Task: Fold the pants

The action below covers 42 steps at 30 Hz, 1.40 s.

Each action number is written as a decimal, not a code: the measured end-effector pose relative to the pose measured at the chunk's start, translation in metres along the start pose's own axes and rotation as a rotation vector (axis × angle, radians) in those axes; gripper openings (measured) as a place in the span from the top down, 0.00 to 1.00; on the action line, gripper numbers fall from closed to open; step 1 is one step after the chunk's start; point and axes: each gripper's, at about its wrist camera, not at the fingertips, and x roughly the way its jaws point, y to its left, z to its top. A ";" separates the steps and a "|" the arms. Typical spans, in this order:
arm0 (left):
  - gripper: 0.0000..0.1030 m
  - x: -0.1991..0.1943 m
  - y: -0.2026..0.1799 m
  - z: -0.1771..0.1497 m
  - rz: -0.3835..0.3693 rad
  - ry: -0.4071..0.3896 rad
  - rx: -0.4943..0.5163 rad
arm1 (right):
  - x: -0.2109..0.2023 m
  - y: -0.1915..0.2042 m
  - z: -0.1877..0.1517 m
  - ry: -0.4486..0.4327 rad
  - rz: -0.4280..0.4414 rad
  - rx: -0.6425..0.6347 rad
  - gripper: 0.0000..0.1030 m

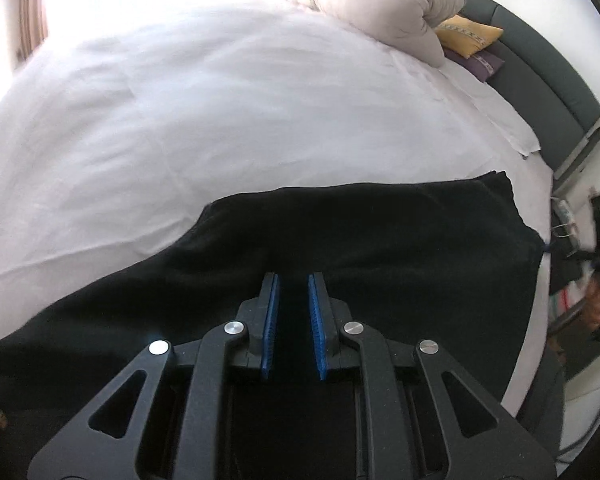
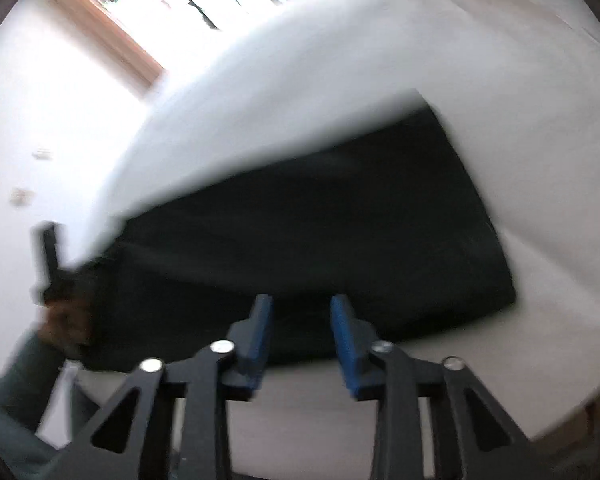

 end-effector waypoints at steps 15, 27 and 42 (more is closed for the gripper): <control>0.86 0.052 -0.011 0.034 -0.158 0.150 0.023 | 0.138 0.115 0.030 0.212 0.176 -0.116 0.22; 0.87 0.021 0.060 0.062 -0.058 -0.050 -0.199 | 0.032 -0.021 0.001 0.054 0.088 0.192 0.49; 0.87 -0.011 0.012 -0.043 -0.104 0.031 -0.171 | 0.011 -0.103 -0.023 -0.133 0.143 0.440 0.69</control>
